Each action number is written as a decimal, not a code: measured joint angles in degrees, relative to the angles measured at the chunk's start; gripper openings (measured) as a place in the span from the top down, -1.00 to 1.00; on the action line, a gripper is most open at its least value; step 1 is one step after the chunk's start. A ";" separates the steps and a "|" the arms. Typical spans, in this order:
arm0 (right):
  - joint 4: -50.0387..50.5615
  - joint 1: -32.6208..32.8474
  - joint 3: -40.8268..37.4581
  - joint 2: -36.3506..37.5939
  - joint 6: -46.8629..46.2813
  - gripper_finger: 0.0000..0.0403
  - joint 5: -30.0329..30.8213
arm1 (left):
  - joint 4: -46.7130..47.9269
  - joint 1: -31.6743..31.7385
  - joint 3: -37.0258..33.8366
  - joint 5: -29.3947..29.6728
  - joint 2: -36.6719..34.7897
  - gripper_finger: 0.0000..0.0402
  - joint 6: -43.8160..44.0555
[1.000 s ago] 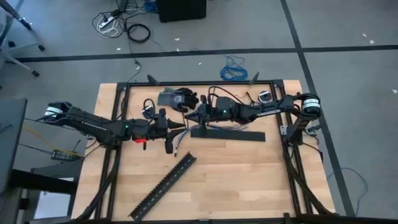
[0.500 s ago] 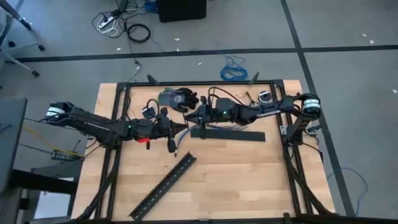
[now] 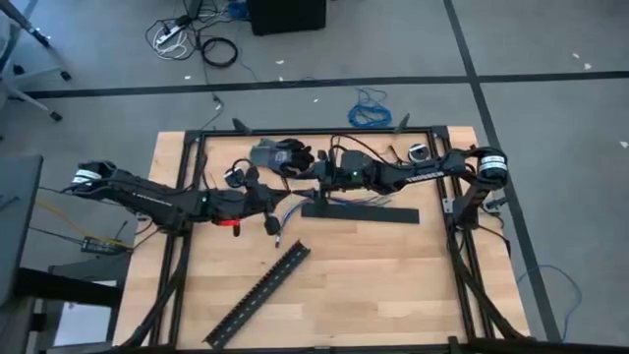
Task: Ziptie cables
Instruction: Wrap the cable wires with the black zip tie
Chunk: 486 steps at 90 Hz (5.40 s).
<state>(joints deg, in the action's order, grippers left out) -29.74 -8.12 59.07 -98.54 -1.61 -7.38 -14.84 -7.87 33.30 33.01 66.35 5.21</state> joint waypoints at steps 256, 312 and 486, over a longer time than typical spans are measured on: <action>29.38 -5.35 11.98 -9.28 10.52 1.00 10.67 | -21.47 -8.10 -25.11 6.19 2.80 1.00 29.13; 30.47 -5.53 11.98 -5.16 5.65 1.00 5.55 | -33.02 -6.09 -25.14 5.31 6.56 1.00 21.03; 15.77 -2.01 19.48 -14.73 -3.22 -0.16 -19.45 | -35.39 -5.15 -23.95 0.68 13.47 1.00 14.67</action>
<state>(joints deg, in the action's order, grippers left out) -13.97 -10.13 78.55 -113.27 -4.83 -26.82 -50.23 -13.02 9.35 33.69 79.82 19.88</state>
